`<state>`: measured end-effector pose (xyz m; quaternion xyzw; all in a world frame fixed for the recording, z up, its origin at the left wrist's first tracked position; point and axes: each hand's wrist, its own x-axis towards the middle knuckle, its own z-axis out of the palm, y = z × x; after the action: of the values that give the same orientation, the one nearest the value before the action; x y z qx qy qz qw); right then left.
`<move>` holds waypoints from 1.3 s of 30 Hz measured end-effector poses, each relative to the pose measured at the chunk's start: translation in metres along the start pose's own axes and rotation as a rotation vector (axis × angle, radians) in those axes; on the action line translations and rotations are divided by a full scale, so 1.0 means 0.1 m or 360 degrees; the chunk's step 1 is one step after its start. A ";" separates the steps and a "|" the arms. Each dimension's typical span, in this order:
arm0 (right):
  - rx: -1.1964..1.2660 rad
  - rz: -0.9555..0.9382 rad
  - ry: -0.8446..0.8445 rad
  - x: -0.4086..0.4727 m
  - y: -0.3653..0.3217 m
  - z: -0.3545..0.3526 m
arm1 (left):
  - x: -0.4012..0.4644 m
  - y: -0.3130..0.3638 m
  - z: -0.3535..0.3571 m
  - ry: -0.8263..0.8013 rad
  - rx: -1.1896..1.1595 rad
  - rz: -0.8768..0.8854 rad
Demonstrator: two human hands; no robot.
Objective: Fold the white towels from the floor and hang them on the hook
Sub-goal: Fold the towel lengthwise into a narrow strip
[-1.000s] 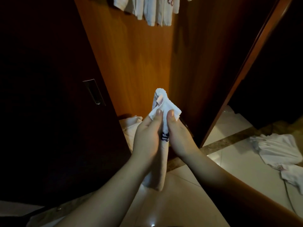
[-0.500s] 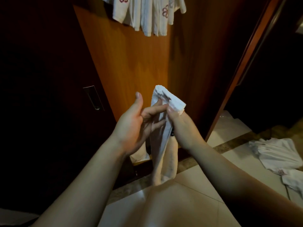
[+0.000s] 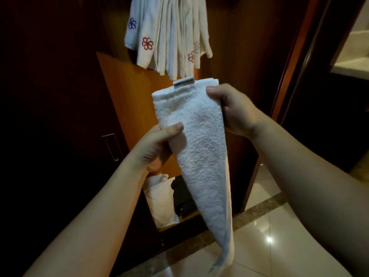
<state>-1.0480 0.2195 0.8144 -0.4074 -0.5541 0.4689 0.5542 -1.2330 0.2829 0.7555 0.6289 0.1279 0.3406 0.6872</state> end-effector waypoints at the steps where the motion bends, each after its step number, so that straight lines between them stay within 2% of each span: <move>1: 0.0071 -0.0015 -0.0035 0.01 -0.05 -0.01 | 0.04 0.05 0.05 0.0005 -0.0047 0.0017; 4: 0.0370 -0.0102 -0.0050 0.03 -0.05 -0.11 | 0.14 0.21 0.22 0.0083 -0.0093 0.0072; 7: 0.0718 0.0165 0.0053 0.01 0.37 -0.24 | 0.23 0.36 0.31 0.0208 -0.0149 0.0043; 9: 0.0700 0.0412 0.0105 -0.04 0.79 -0.23 | 0.26 0.47 0.35 0.0315 -0.0114 -0.0002; 11: 0.0702 0.0575 0.0036 -0.12 1.11 -0.20 | 0.31 0.59 0.39 0.0456 -0.0027 -0.0019; 16: 0.0825 0.0636 -0.0176 -0.24 1.43 -0.18 | 0.40 0.78 0.34 0.0783 0.0092 -0.0064; 18: 0.0628 0.0584 -0.0151 -0.25 1.50 -0.13 | 0.41 0.84 0.29 0.0853 0.0125 -0.0083; 22: -0.0305 0.0414 -0.0039 -0.22 1.43 0.03 | 0.43 0.94 0.22 0.0942 0.0206 -0.0041; 24: -0.0537 0.0356 -0.0027 -0.21 1.36 0.05 | 0.44 0.99 0.19 0.0998 0.0258 -0.0059; 26: -0.0577 0.0335 -0.0031 -0.23 1.33 0.02 | 0.45 1.03 0.16 0.0988 0.0268 -0.0112; 30: -0.0378 0.0337 -0.0030 -0.18 1.31 -0.06 | 0.51 1.12 0.09 0.0859 0.0341 -0.0199; 34: 0.0188 0.0371 0.0108 -0.08 1.29 -0.18 | 0.62 1.23 0.08 0.0855 0.0312 -0.0204; 36: 0.0378 0.0474 -0.0031 -0.09 1.24 -0.27 | 0.69 1.27 0.09 0.0847 0.0261 -0.0217; 39: 0.0279 0.0707 -0.0339 -0.14 1.20 -0.33 | 0.81 1.32 0.11 0.0889 0.0220 -0.0231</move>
<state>-1.0221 0.2350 0.6930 -0.4179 -0.4635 0.6655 0.4094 -1.2069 0.3226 0.9033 0.5455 0.3795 0.4409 0.6034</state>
